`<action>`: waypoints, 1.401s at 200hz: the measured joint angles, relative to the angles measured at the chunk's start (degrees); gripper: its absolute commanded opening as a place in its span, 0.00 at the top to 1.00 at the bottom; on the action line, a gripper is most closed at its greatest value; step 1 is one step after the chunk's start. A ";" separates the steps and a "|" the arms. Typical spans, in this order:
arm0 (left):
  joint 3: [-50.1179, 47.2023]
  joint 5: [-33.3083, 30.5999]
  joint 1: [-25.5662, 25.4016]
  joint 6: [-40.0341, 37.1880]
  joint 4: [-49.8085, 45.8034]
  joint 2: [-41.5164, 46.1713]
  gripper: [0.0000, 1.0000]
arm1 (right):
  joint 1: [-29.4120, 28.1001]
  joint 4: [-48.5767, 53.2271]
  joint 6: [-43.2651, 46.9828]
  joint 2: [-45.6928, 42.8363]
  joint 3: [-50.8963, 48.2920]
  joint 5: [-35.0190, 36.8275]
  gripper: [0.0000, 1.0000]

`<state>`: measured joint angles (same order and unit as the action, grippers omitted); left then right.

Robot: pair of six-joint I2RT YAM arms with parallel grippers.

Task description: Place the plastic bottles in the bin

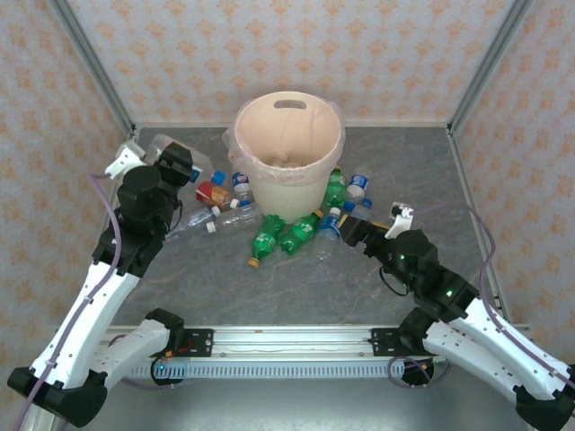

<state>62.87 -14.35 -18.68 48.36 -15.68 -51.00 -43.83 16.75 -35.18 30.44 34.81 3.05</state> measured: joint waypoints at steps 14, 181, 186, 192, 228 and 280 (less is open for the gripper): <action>4.46 -0.72 -2.12 -3.67 0.68 -2.84 0.50 | 0.00 0.02 -0.20 -0.20 0.00 0.02 0.00; 25.27 -7.82 -19.78 -42.71 15.19 -34.88 0.49 | 0.00 -0.55 1.38 -4.02 4.79 -6.34 0.00; 25.38 -7.87 -19.85 -43.04 15.19 -35.54 0.48 | 0.00 -0.55 1.38 -4.04 5.07 -6.36 0.00; 25.38 -8.04 -19.87 -43.52 15.19 -36.24 0.45 | 0.00 -0.55 1.40 -4.04 5.31 -6.38 0.00; 25.53 -8.70 -19.96 -44.78 14.80 -39.10 0.25 | 0.00 -0.68 1.38 -4.04 5.62 -6.49 0.00; 25.99 -7.52 -19.96 -44.68 13.22 -37.44 0.09 | 0.00 -0.68 1.36 -4.11 5.62 -6.47 0.00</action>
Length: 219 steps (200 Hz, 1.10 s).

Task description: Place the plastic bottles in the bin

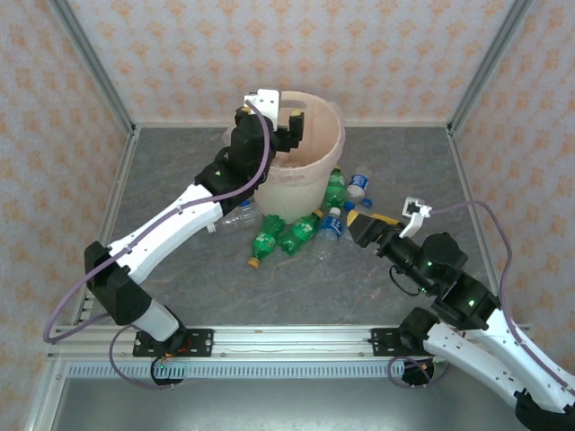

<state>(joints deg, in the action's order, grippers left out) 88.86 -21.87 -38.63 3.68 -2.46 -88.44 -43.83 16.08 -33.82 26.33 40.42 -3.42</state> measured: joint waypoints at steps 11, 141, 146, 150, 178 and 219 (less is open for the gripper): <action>0.00 0.61 0.00 0.46 -0.48 0.98 0.08 | 0.00 0.00 0.00 0.00 0.00 0.00 0.01; -18.49 17.44 0.00 14.67 -4.44 23.37 0.01 | 0.00 1.16 -1.09 0.20 -1.25 9.66 0.00; -19.69 18.01 0.00 15.41 -4.52 24.28 0.01 | 0.00 1.27 -1.07 0.44 -1.38 10.27 0.00; -20.68 18.49 0.00 15.93 -4.63 25.07 0.01 | 0.00 1.36 -1.07 0.70 -1.44 10.78 0.00; -27.56 19.96 0.00 20.11 -5.03 30.88 0.01 | 0.00 2.25 -1.05 5.05 -1.49 13.73 0.00; -34.16 20.00 0.00 24.63 -6.56 37.62 0.01 | 1.60 3.28 -0.28 15.50 -1.49 15.13 0.00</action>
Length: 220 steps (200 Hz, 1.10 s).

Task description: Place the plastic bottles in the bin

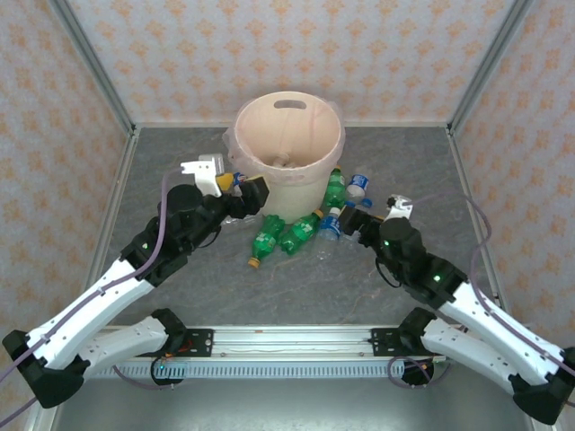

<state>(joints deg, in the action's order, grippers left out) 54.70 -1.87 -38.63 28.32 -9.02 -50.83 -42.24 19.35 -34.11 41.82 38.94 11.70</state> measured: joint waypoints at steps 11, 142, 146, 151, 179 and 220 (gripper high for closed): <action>-1.46 0.11 0.00 0.94 -0.31 1.29 0.01 | 1.99 0.07 0.48 3.30 0.04 -0.85 0.00; -11.65 3.37 0.00 6.36 -0.98 12.37 0.01 | 26.99 -0.44 5.46 32.59 6.82 -23.50 0.14; -11.78 3.41 0.00 6.38 -1.01 12.41 0.01 | 27.19 -0.50 5.53 33.46 7.15 -23.78 0.14; -11.98 3.48 0.00 6.38 -1.01 12.46 0.01 | 27.34 -0.55 5.53 34.34 7.50 -24.13 0.14; -13.03 4.50 0.00 6.40 -1.07 12.46 0.01 | 28.59 -0.98 5.68 38.62 8.72 -25.29 0.15; -13.94 5.05 0.00 6.40 -1.11 13.03 0.01 | 29.59 -1.64 5.64 44.57 9.94 -25.75 0.19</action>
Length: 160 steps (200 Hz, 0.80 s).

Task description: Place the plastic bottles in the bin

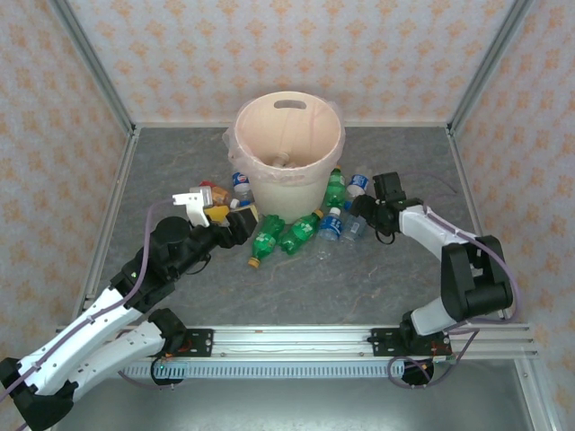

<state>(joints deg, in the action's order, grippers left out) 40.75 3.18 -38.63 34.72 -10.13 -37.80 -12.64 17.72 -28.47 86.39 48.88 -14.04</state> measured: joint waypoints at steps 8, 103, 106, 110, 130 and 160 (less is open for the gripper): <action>-0.09 0.02 0.00 0.00 -0.04 0.31 0.01 | 0.00 -0.52 -0.07 0.52 0.00 -0.50 0.19; -0.85 0.02 0.00 0.00 -0.24 2.08 0.01 | -0.04 -1.09 0.31 4.00 0.59 -0.76 0.18; -0.85 0.02 0.00 0.00 -0.24 2.08 0.01 | -0.04 -1.09 0.44 4.20 0.59 -0.72 0.19; -0.85 0.02 0.00 0.00 -0.24 2.10 0.01 | -0.04 -1.07 0.50 4.44 0.59 -0.63 0.19; -0.85 0.02 0.00 0.00 -0.28 2.10 0.01 | -0.04 -0.85 1.49 5.84 0.63 0.31 0.23; -0.92 0.02 0.00 0.00 -0.39 2.10 0.01 | -0.07 0.55 3.10 6.19 0.87 2.69 0.34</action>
<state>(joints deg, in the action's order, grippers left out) 39.83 3.20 -38.63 34.72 -10.52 -35.70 -12.71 18.26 -25.36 92.58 49.76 -11.35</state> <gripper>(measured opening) 0.991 0.705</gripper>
